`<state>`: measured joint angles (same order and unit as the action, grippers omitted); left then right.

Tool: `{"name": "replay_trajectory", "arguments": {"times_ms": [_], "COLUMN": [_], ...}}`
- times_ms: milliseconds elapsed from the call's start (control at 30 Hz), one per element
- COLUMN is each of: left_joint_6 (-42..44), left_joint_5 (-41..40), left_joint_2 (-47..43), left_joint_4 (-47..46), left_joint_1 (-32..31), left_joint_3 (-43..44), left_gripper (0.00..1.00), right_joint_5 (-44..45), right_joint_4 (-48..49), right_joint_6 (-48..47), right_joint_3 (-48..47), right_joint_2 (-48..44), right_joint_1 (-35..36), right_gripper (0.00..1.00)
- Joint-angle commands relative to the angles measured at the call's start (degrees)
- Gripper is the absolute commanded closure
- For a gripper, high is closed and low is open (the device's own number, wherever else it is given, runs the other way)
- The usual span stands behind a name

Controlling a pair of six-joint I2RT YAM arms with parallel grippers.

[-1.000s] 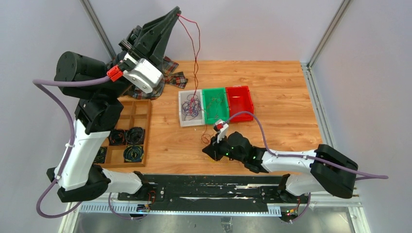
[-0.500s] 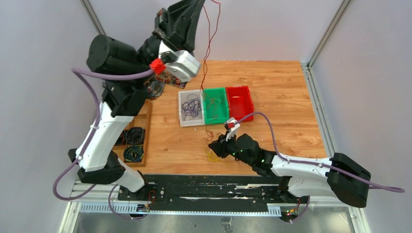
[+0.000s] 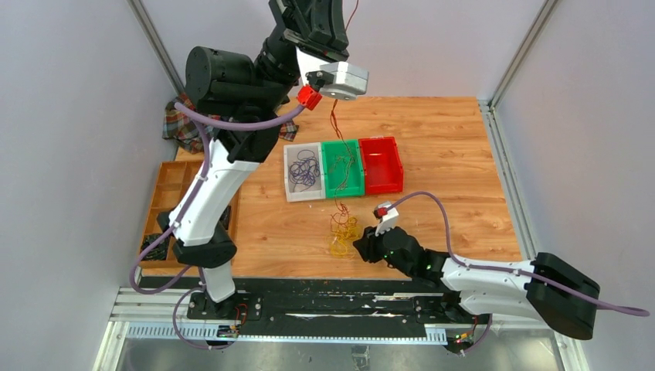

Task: Untangle the cables

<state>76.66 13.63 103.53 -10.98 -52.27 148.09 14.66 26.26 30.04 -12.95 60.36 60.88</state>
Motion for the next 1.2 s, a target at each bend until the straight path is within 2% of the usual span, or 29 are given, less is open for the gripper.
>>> {"name": "replay_trajectory", "arguments": {"times_ms": [0,167,233,333,500,667,833,1167], "left_joint_6": [2.2,3.0,3.1,3.1,3.0,4.4,7.3,16.8], "left_joint_5": [1.3,1.3,0.9,0.1,-1.2,-1.3,-0.3,1.9], "left_joint_2": [-4.0,-7.1,-7.4,-8.3,-10.2,-10.3,-10.4,-16.9], "left_joint_4": [-7.4,-7.2,-7.2,-7.2,-7.2,-4.6,-2.1,2.7], "left_joint_1": [-1.3,-2.2,-2.6,-2.8,-2.8,-2.8,-2.8,-2.8], "left_joint_3": [-2.5,-7.1,-7.3,-8.8,-11.3,-9.3,-5.3,-3.3], "left_gripper": [0.99,0.99,0.99,0.99,0.99,0.99,0.99,0.99], "right_joint_5": [4.3,4.3,2.5,-3.5,-5.9,-7.2,-5.7,-5.2], "right_joint_4": [-3.1,-3.0,-1.9,-0.9,0.6,1.8,8.1,14.8], "right_joint_6": [0.1,-10.0,-13.9,-19.1,-24.6,-23.7,-18.5,-12.2], "right_joint_3": [-0.5,-7.1,-10.9,-17.2,-25.2,-27.6,-20.9,-11.5], "right_joint_2": [-4.5,-10.5,-10.0,-5.7,3.7,12.5,17.9,26.2], "right_joint_1": [-0.8,-0.8,-0.8,-0.8,-0.8,-2.0,-3.7,-3.9], "right_gripper": [0.62,0.32,0.28,0.27,0.26,0.35,0.46,0.5]}}
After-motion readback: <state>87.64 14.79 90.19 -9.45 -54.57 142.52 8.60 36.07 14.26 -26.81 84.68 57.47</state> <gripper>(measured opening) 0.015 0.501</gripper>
